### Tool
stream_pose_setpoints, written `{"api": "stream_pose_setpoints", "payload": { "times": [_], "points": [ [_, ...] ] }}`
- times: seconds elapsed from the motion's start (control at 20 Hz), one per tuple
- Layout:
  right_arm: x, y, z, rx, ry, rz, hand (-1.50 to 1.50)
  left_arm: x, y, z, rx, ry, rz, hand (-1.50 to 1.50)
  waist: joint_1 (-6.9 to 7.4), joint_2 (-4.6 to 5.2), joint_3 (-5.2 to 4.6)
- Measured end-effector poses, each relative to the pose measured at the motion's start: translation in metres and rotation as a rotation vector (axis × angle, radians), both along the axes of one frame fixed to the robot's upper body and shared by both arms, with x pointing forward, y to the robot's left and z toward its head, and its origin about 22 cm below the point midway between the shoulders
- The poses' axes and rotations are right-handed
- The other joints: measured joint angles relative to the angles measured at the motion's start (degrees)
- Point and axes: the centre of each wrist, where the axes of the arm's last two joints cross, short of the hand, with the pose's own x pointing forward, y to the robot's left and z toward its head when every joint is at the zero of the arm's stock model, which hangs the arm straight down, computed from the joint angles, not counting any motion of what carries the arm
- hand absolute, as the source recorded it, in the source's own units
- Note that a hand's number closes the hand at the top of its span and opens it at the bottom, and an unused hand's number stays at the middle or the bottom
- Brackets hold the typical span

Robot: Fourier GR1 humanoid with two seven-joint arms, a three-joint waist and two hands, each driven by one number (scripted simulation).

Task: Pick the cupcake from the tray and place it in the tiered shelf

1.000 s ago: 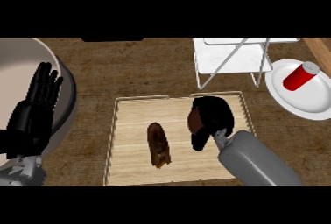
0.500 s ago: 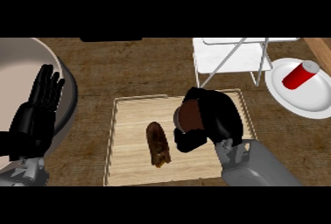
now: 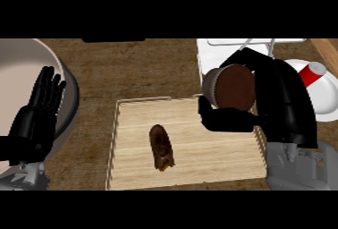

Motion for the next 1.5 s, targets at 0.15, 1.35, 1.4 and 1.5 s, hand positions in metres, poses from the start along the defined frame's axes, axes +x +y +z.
{"api": "stream_pose_setpoints", "payload": {
  "times": [0.15,1.35,1.4,1.5],
  "points": [
    [0.001,-0.014,0.014,-0.001,-0.033,-0.042,1.5,0.001,0.0,0.001,0.0,-0.003,0.0,0.0,0.3,0.13,-0.02],
    [0.1,-0.08,-0.006,0.085,-0.15,-0.241,1.5,0.011,-0.012,0.001,0.003,-0.009,-0.032,0.0,2.43,0.29,-0.24],
    [0.105,-0.082,-0.007,0.087,-0.159,-0.242,1.5,0.009,-0.012,0.001,0.002,-0.011,-0.039,0.0,2.62,0.24,-0.29],
    [0.115,-0.083,-0.008,0.089,-0.179,-0.237,1.5,0.012,-0.014,0.001,0.001,-0.008,-0.038,0.0,2.69,0.23,-0.37]
  ]
}}
